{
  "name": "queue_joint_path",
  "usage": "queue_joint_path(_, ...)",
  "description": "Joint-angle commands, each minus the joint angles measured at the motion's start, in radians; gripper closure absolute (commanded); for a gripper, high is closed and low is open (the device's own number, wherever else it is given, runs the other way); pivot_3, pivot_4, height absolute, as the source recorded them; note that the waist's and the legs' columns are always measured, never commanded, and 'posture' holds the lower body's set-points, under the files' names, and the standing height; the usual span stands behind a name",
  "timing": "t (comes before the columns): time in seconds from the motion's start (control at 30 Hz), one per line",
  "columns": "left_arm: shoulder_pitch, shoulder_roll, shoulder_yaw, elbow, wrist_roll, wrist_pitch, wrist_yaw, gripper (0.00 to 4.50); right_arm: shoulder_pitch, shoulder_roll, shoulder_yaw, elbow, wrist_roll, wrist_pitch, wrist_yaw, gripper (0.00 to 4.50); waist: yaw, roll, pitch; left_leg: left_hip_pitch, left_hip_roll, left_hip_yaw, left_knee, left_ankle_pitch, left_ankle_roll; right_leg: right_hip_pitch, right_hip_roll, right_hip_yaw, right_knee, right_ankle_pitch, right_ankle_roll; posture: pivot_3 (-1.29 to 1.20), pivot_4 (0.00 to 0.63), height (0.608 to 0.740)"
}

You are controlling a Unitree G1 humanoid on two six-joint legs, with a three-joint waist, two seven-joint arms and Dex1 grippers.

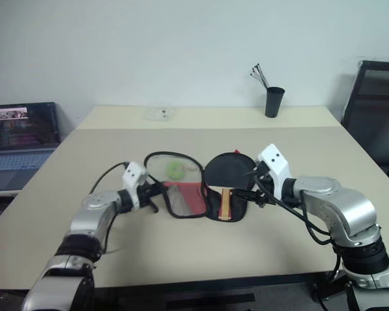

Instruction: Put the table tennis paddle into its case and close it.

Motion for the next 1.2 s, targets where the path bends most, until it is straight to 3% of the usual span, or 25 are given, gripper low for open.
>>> queue_joint_path(0.03, -0.077, -0.040, -0.035, -0.080, -0.022, -0.001, -0.051, 4.48, 0.007, -0.031, -0.042, -0.024, 0.003, -0.011, 0.006, 1.12, 0.000, 0.000, 0.000, 0.000, 0.000, 0.000, 0.000, 0.000, 0.000, 0.000, 0.000, 0.000, 0.000, 0.000, 0.000, 0.00, 0.150, 0.740)
queue_joint_path(0.3, -0.160, -0.139, -0.133, 0.022, 0.034, -0.049, -0.111, 4.48, 0.036, -0.049, -0.071, -0.036, 0.007, 0.000, -0.016, 1.12, -0.004, 0.000, 0.000, 0.001, 0.001, 0.000, 0.000, 0.000, 0.000, 0.000, 0.002, 0.001, 0.001, 0.000, 0.000, 0.00, 0.150, 0.740)
queue_joint_path(0.63, -0.157, -0.140, -0.115, 0.091, 0.027, -0.098, -0.127, 4.48, 0.055, -0.002, -0.101, -0.004, 0.007, 0.024, -0.086, 1.12, -0.004, 0.000, 0.000, 0.001, 0.001, 0.000, 0.000, 0.000, 0.000, 0.000, 0.003, 0.001, 0.000, 0.000, 0.000, 0.00, 0.150, 0.740)
queue_joint_path(0.7, -0.132, -0.115, -0.092, 0.052, 0.005, -0.083, -0.137, 4.48, 0.054, 0.038, -0.088, 0.029, -0.005, 0.020, -0.114, 1.12, -0.006, 0.000, 0.000, 0.001, 0.001, 0.000, 0.000, 0.000, 0.000, 0.000, 0.003, 0.001, 0.000, 0.000, 0.000, 0.00, 0.150, 0.740)
queue_joint_path(0.83, -0.058, -0.054, -0.044, -0.076, -0.045, -0.021, -0.143, 4.50, 0.030, 0.123, -0.052, 0.113, -0.040, -0.002, -0.163, 0.02, -0.018, 0.000, 0.000, 0.002, 0.002, 0.000, 0.000, 0.000, 0.000, 0.000, 0.004, 0.001, 0.001, 0.000, 0.000, 0.00, 0.150, 0.740)
queue_joint_path(1.0, 0.056, 0.022, 0.010, -0.279, -0.093, 0.080, -0.110, 4.50, -0.022, 0.250, -0.027, 0.302, -0.115, -0.078, -0.231, 0.02, -0.026, 0.000, 0.000, 0.002, 0.002, 0.000, 0.000, 0.000, 0.000, 0.000, 0.003, 0.001, 0.001, 0.000, 0.000, 0.00, 0.150, 0.740)
queue_joint_path(1.2, 0.135, 0.063, 0.034, -0.444, -0.131, 0.177, -0.066, 4.50, -0.055, 0.322, -0.014, 0.485, -0.207, -0.195, -0.268, 0.02, -0.022, 0.000, 0.000, 0.002, 0.002, 0.000, 0.000, 0.000, 0.000, 0.000, 0.002, 0.001, 0.001, 0.000, 0.000, 0.00, 0.150, 0.740)
